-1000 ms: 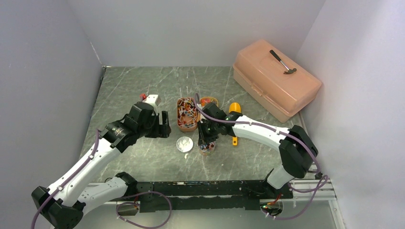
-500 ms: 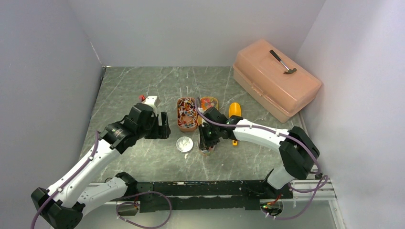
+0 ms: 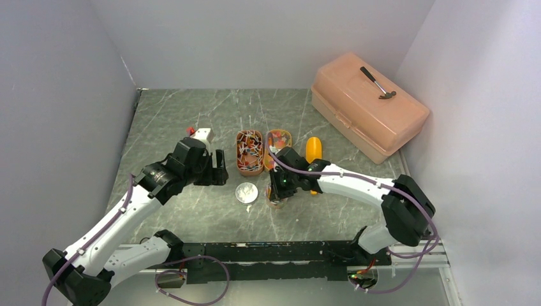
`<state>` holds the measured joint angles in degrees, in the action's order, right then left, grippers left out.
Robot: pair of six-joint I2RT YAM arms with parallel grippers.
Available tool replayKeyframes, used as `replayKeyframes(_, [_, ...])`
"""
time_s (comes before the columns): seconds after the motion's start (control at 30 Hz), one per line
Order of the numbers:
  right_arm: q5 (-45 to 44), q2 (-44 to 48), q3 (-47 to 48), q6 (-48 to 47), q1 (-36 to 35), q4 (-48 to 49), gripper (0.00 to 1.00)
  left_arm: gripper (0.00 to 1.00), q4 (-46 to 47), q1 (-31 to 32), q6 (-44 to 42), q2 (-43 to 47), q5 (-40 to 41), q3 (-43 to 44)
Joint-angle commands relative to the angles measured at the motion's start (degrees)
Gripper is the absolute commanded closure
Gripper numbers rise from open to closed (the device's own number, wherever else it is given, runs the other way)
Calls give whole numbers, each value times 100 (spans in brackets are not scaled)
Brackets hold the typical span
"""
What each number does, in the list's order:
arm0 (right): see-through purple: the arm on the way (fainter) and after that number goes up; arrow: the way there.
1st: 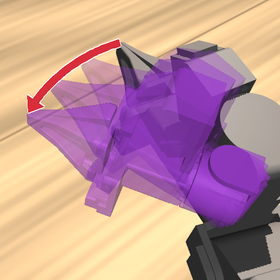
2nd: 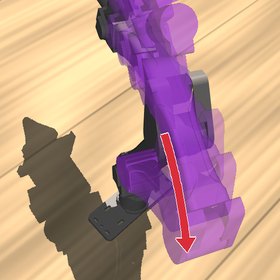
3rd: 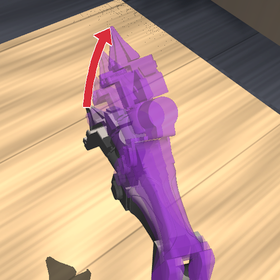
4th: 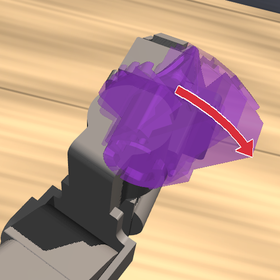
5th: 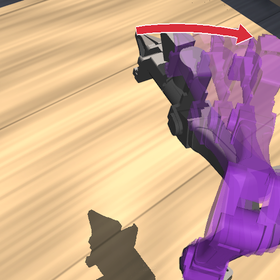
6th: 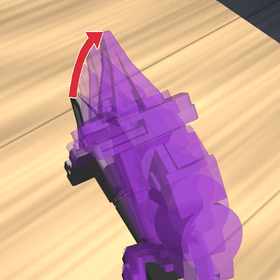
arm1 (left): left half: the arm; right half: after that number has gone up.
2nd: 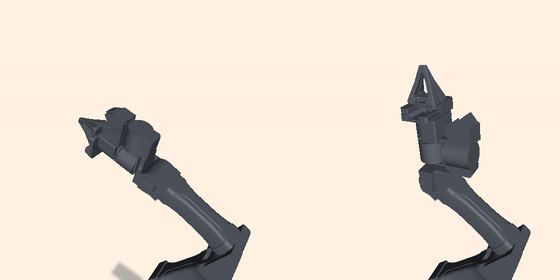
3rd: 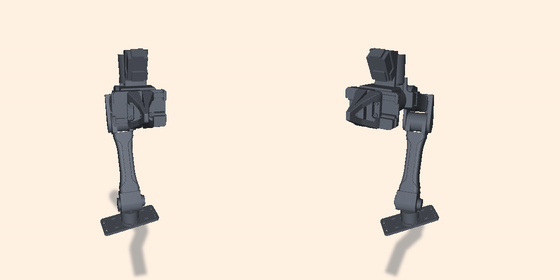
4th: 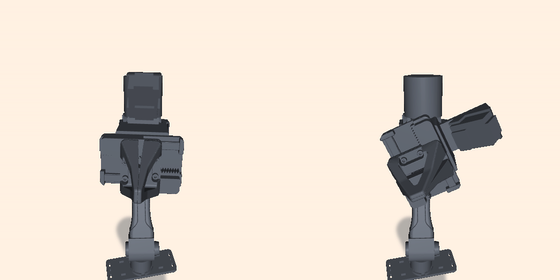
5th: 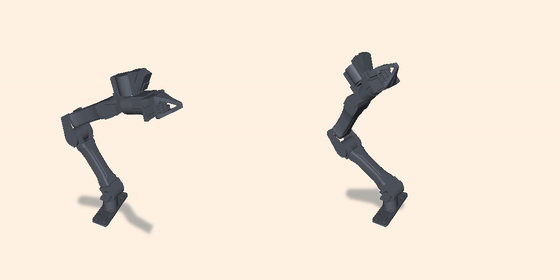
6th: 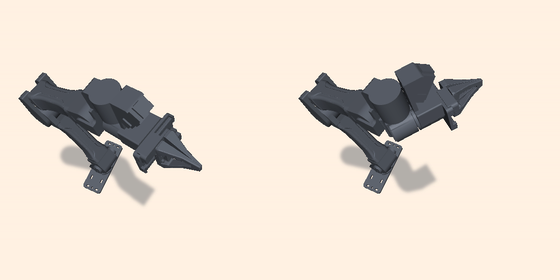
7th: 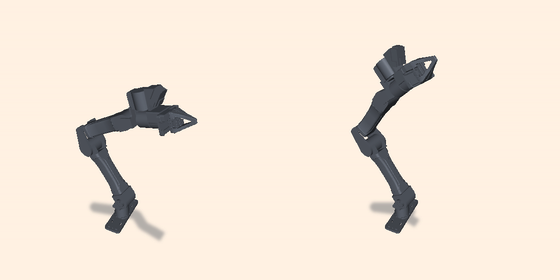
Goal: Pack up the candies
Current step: Adjust the fake candies in the packing bottle.
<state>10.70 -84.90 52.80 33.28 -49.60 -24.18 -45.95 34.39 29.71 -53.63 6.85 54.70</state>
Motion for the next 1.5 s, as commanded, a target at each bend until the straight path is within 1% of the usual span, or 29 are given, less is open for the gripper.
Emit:
replayKeyframes(0.0, [-290, 262, -225, 91, -6, -53, 100, 18, 136, 24, 103, -6, -24, 63])
replayKeyframes(0.23, [-71, 350, -165, 148, 19, 97, 100, 18, 110, 24, 89, -63, 6, 115])
replayKeyframes(0.33, [45, 476, -32, 144, 12, 106, 100, 18, 110, 28, 84, -78, 24, 127])
replayKeyframes(0.53, [1, 685, 311, 107, 13, -40, 100, 18, 130, 21, 70, -138, 27, 125])
replayKeyframes(0.83, [62, 288, 521, 105, 22, -54, 100, 18, 144, 28, 17, -221, 68, 145])
replayKeyframes(1.03, [-93, 203, 272, 122, 28, -52, 100, 17, 120, 24, 8, -201, 97, 126])
replayKeyframes(1.47, [-261, 372, -369, 227, 78, 15, 100, 18, 192, 26, 34, -286, 37, 128])
